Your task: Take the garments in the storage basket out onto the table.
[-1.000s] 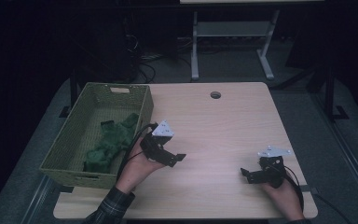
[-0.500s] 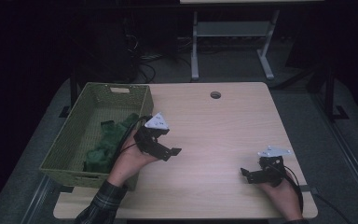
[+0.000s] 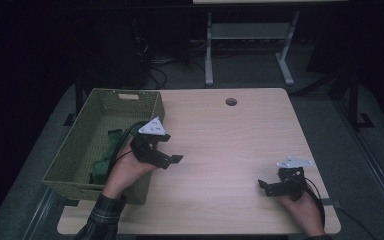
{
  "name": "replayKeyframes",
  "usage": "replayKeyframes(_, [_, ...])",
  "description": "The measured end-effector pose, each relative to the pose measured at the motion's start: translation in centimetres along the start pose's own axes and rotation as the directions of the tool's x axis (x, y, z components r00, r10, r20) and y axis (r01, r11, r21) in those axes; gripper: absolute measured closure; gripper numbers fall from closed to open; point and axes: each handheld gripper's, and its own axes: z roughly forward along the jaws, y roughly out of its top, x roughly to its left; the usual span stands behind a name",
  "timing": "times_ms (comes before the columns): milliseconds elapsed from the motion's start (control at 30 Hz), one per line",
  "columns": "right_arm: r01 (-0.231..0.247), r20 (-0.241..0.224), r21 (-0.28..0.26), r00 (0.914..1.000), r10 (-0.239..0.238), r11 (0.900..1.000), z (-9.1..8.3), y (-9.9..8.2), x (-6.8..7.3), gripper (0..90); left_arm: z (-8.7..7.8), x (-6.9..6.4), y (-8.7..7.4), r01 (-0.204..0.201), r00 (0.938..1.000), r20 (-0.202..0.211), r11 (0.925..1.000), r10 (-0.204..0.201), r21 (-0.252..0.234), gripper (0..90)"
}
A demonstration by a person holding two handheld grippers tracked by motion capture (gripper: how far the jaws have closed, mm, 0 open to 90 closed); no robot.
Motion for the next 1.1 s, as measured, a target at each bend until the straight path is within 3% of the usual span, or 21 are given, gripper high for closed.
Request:
replayKeyframes(267, [0.000,0.000,0.000,1.0000,0.000,1.0000,0.0,0.0,0.0,0.0,-1.9,1.2,-1.0,0.032,0.9990,-0.031,0.9991,-0.033,-0.029,19.0])
replayKeyframes(567, [-0.001,0.000,0.000,1.0000,0.001,1.0000,0.0,0.0,0.0,0.0,-3.7,2.1,-2.3,0.044,0.9952,-0.087,0.9988,-0.046,-0.019,20.0])
replayKeyframes(933, [-0.002,0.000,-0.001,1.0000,0.002,1.0000,0.0,0.0,0.0,0.0,-6.4,3.7,-4.1,0.098,0.9819,-0.159,0.9944,-0.103,-0.040,22.8])
replayKeyframes(1100, [-0.001,0.000,0.000,1.0000,0.001,1.0000,0.0,0.0,0.0,0.0,-7.7,4.7,-5.3,0.121,0.9714,-0.202,0.9921,-0.125,-0.033,24.4])
